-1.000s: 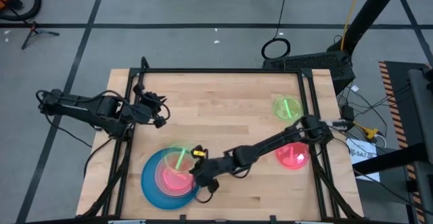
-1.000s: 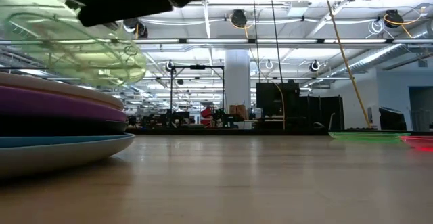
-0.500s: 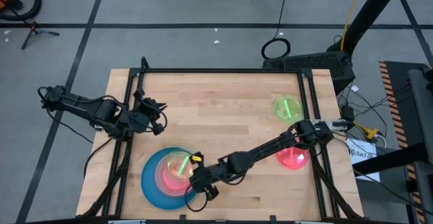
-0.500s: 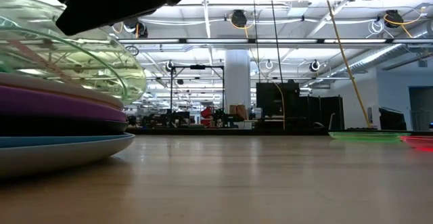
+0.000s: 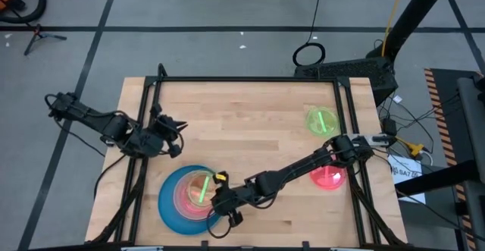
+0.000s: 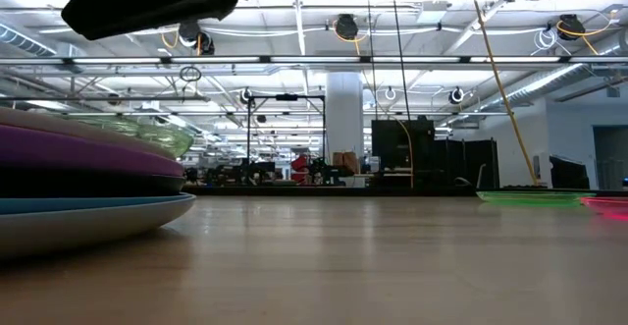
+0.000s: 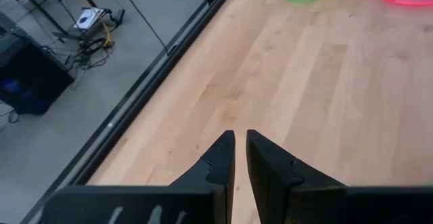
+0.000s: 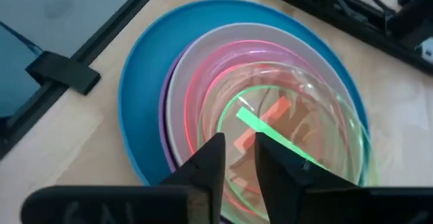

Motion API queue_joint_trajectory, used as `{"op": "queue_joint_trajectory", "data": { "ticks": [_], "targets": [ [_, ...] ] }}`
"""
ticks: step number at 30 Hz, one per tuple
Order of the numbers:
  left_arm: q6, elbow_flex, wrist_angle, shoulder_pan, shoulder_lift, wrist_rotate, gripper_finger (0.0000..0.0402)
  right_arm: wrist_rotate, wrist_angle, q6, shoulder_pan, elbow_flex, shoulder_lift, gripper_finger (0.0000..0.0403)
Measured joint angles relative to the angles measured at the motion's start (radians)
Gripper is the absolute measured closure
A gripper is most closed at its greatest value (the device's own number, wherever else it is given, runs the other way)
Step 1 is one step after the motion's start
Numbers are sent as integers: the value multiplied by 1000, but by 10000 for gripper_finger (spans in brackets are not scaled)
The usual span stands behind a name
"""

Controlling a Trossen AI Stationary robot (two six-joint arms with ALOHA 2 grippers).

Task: Stack plastic plates
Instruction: Stack the top green plate on the left pink plate

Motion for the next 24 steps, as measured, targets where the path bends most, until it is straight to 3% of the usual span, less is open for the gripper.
{"op": "queue_joint_trajectory", "data": {
  "ticks": [8, 18, 24],
  "targets": [
    [-22, 0, 0, -52, 28, -1, 355, 40, -12, 136, 0, 0, 0, 329],
    [-46, 0, 0, -73, 69, -1, 355, 399, -214, 217, -24, 0, 0, 358],
    [-55, 0, 0, -86, 86, -1, 355, 355, -216, 300, -55, -49, 0, 379]
  ]
}}
